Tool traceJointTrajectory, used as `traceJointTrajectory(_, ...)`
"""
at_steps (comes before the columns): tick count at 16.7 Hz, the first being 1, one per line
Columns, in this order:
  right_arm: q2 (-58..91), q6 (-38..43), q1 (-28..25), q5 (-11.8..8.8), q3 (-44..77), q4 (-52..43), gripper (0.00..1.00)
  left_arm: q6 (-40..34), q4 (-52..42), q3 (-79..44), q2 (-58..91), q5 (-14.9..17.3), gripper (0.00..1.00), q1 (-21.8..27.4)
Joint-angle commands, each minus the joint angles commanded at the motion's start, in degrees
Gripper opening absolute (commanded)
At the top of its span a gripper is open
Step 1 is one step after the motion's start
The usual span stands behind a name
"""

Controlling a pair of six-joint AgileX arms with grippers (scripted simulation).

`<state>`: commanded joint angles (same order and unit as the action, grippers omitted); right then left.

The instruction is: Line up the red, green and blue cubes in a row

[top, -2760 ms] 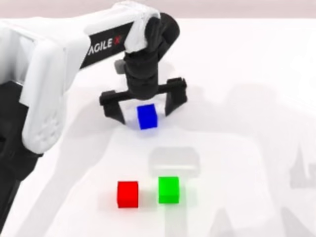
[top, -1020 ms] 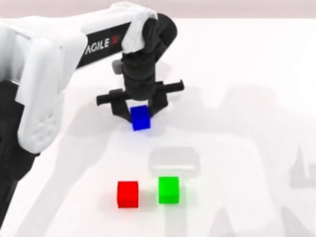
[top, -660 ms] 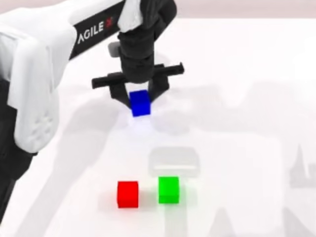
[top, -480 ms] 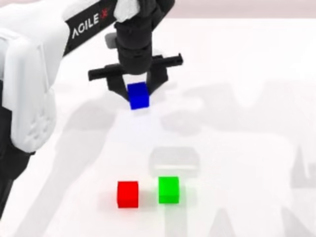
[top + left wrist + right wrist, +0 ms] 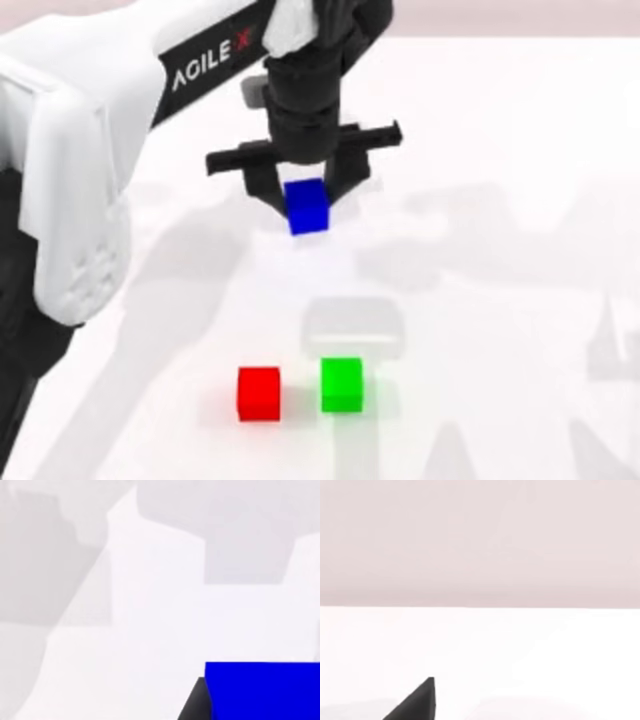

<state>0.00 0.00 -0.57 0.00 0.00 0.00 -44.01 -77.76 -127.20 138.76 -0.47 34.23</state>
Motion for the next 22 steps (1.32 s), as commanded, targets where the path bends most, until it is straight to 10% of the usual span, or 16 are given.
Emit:
traceJointTrajectory(9,0.0,0.0,0.0,0.0,0.0,0.0,1.0,-12.55,0.7,6.89,-6.26,-0.33,0.0,22.53)
traceJointTrajectory(22,0.0,0.0,0.0,0.0,0.0,0.0,1.0,-13.0,13.69,18.58,-5.37,-0.31,0.0,23.21)
